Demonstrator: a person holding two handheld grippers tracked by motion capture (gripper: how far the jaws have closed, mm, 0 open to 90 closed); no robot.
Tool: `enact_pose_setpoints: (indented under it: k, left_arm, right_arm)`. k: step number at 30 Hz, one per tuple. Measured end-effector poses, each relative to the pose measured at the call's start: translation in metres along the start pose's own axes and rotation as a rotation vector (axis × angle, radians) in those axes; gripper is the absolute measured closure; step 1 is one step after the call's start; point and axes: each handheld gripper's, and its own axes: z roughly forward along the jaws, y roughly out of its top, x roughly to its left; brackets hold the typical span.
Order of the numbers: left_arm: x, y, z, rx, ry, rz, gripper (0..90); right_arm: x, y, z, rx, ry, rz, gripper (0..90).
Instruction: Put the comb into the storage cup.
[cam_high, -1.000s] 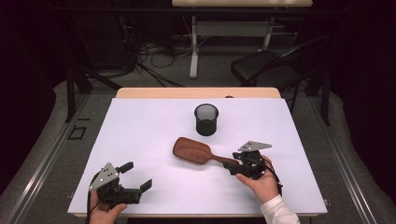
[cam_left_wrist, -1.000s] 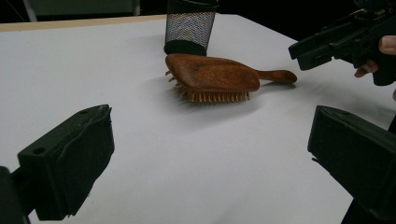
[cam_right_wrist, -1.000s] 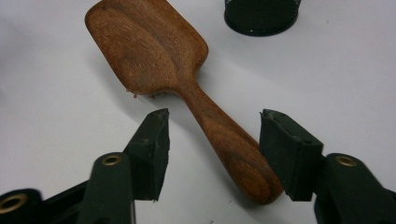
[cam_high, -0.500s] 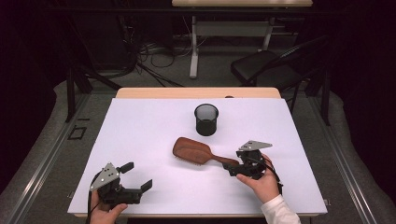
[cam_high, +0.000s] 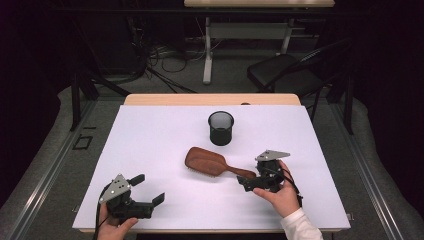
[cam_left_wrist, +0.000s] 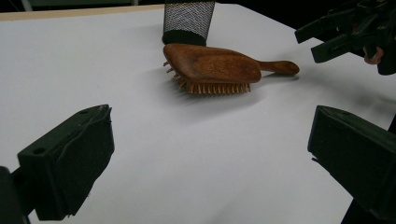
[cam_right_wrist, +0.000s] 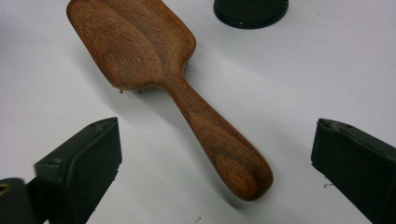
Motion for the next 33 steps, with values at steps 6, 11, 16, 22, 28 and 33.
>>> enact_pose_setpoints:
  k: [6,11,16,22,28,33]
  left_arm:
    - [0.004,0.002,0.002,0.006,0.015,-0.029,0.5]
    - [0.01,0.004,0.005,0.03,0.048,-0.061,0.5]
    - [0.015,0.011,0.007,0.037,0.062,-0.087,0.5]
    - [0.018,0.025,0.011,0.047,0.073,-0.08,0.5]
    - [0.019,0.039,0.02,0.062,0.062,-0.064,0.5]
    - [0.019,0.052,0.032,0.071,0.04,-0.061,0.5]
  right_arm:
    - [0.002,0.002,0.001,0.008,-0.014,-0.009,0.0]
    - [0.004,0.005,0.0,0.007,0.011,-0.014,0.0]
    - [0.005,0.009,-0.003,0.01,0.019,-0.021,0.0]
    - [0.004,0.017,-0.006,0.012,0.029,-0.034,0.0]
    - [0.002,0.019,-0.004,0.03,0.039,-0.04,0.0]
    - [0.0,0.02,0.0,0.047,0.046,-0.041,0.0]
